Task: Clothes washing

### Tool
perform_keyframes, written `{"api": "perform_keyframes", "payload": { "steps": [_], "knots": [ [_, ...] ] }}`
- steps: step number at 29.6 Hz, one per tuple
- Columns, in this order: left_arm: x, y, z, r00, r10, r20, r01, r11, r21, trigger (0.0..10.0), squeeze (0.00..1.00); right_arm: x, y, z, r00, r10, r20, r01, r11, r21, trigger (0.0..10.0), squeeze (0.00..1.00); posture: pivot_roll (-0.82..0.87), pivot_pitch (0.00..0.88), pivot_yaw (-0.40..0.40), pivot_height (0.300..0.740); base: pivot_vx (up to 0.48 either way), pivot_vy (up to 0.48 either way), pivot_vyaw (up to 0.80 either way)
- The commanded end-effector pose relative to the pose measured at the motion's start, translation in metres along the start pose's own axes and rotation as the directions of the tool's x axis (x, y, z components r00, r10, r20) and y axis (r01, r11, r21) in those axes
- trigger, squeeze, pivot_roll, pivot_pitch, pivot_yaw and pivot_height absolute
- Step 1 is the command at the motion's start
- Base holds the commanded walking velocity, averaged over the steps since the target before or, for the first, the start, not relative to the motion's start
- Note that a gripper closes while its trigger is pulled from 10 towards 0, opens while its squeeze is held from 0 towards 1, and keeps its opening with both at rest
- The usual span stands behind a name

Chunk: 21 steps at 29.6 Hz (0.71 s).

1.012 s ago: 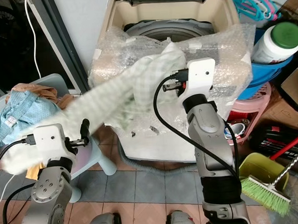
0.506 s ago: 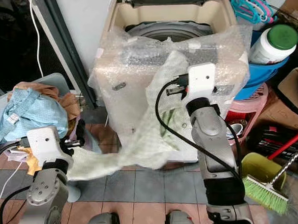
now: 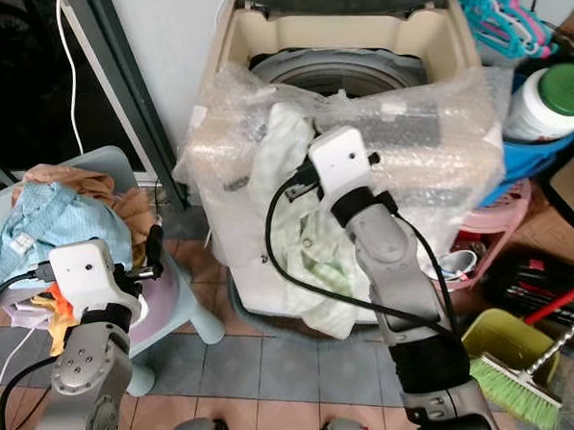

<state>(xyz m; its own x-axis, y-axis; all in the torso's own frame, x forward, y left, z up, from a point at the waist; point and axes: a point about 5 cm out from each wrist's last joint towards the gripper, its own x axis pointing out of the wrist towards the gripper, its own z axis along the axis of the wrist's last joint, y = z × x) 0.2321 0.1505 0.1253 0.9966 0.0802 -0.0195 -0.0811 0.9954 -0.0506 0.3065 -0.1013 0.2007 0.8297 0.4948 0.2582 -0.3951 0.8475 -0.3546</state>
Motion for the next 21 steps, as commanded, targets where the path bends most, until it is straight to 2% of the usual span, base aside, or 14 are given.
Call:
{"api": "perform_keyframes", "payload": {
  "steps": [1, 2, 3, 7, 8, 9, 10, 11, 13, 15, 17, 18, 20, 21],
  "knots": [
    [0.003, 0.001, -0.003, 1.0, 0.001, -0.011, 0.0, 1.0, 0.003, 10.0, 0.0, 0.012, -0.001, 0.014, 0.998, 0.023, 0.065, -0.023, 1.0, -0.009, 10.0, 0.0, 0.01, 0.057, 0.043, 0.74, 0.356, 0.0, 0.0],
    [0.006, -0.001, -0.002, 1.0, -0.002, -0.005, 0.002, 1.0, -0.002, 10.0, 0.0, 0.027, -0.004, 0.025, 0.993, 0.059, 0.106, -0.057, 0.998, -0.019, 10.0, 0.0, 0.01, 0.056, 0.047, 0.74, 0.352, 0.0, 0.0],
    [0.006, -0.001, -0.002, 1.0, -0.002, -0.005, 0.002, 1.0, -0.002, 10.0, 0.0, 0.027, -0.004, 0.025, 0.993, 0.059, 0.106, -0.057, 0.998, -0.019, 10.0, 0.0, 0.01, 0.056, 0.047, 0.74, 0.352, 0.0, 0.0],
    [0.01, -0.008, -0.002, 1.0, -0.016, 0.0, 0.016, 1.0, -0.019, 10.0, 0.0, 0.061, -0.027, 0.049, 0.987, 0.041, 0.153, -0.044, 0.999, 0.017, 10.0, 0.0, -0.01, 0.05, 0.052, 0.74, 0.333, 0.0, 0.0],
    [0.011, -0.012, -0.003, 1.0, -0.029, -0.004, 0.029, 0.999, -0.022, 10.0, 0.0, 0.09, -0.073, 0.081, 0.976, -0.114, 0.187, 0.104, 0.993, 0.062, 10.0, 0.0, -0.02, 0.043, 0.053, 0.74, 0.0, 0.0, 0.0],
    [0.011, -0.012, -0.003, 1.0, -0.029, -0.004, 0.029, 0.999, -0.022, 10.0, 0.0, 0.09, -0.073, 0.081, 0.976, -0.114, 0.187, 0.104, 0.993, 0.062, 10.0, 0.0, -0.02, 0.043, 0.053, 0.74, 0.0, 0.0, 0.0],
    [0.012, -0.013, -0.003, 0.999, -0.032, -0.005, 0.032, 0.999, -0.021, 10.0, 0.0, 0.099, -0.097, 0.104, 0.954, -0.198, 0.223, 0.188, 0.98, 0.065, 10.0, 0.0, -0.02, 0.043, 0.053, 0.74, 0.0, 0.0, 0.0],
    [0.013, -0.014, -0.004, 1.0, -0.03, -0.008, 0.03, 0.999, -0.021, 10.0, 0.0, 0.103, -0.137, 0.15, 0.884, -0.344, 0.317, 0.346, 0.937, 0.053, 10.0, 0.0, -0.02, 0.042, 0.044, 0.74, 0.0, 0.0, 0.0],
    [0.013, -0.013, -0.004, 1.0, -0.02, -0.008, 0.019, 1.0, -0.022, 10.0, 0.0, 0.095, -0.16, 0.184, 0.803, -0.43, 0.413, 0.455, 0.889, 0.041, 10.0, 0.0, -0.02, 0.039, 0.036, 0.74, 0.0, 0.0, 0.0],
    [0.013, -0.011, -0.005, 1.0, 0.001, -0.008, -0.001, 1.0, -0.026, 10.0, 0.0, 0.073, -0.185, 0.233, 0.653, -0.494, 0.575, 0.601, 0.799, 0.004, 10.0, 0.0, -0.02, 0.052, 0.021, 0.74, 0.0, 0.0, 0.0],
    [0.012, -0.01, -0.005, 1.0, 0.011, -0.008, -0.012, 1.0, -0.029, 10.0, 0.0, 0.061, -0.191, 0.254, 0.587, -0.48, 0.652, 0.657, 0.753, -0.038, 10.0, 0.0, -0.02, 0.051, 0.015, 0.74, 0.0, 0.0, 0.0],
    [0.012, -0.01, -0.006, 1.0, 0.015, -0.01, -0.016, 0.999, -0.031, 10.0, 0.0, 0.061, -0.191, 0.255, 0.594, -0.463, 0.658, 0.653, 0.755, -0.059, 10.0, 0.0, -0.02, 0.051, 0.014, 0.74, 0.0, 0.0, 0.0],
    [0.009, -0.011, -0.009, 1.0, 0.019, -0.02, -0.019, 0.999, -0.036, 10.0, 0.0, 0.071, -0.182, 0.227, 0.697, -0.42, 0.581, 0.563, 0.822, -0.082, 10.0, 0.0, -0.03, 0.054, 0.012, 0.74, 0.0, 0.0, 0.0],
    [0.009, -0.012, -0.009, 1.0, 0.018, -0.021, -0.018, 0.999, -0.037, 10.0, 0.0, 0.073, -0.18, 0.218, 0.72, -0.412, 0.558, 0.545, 0.834, -0.088, 10.0, 0.0, -0.03, 0.055, 0.012, 0.74, 0.0, 0.0, 0.0]
  ]
}}
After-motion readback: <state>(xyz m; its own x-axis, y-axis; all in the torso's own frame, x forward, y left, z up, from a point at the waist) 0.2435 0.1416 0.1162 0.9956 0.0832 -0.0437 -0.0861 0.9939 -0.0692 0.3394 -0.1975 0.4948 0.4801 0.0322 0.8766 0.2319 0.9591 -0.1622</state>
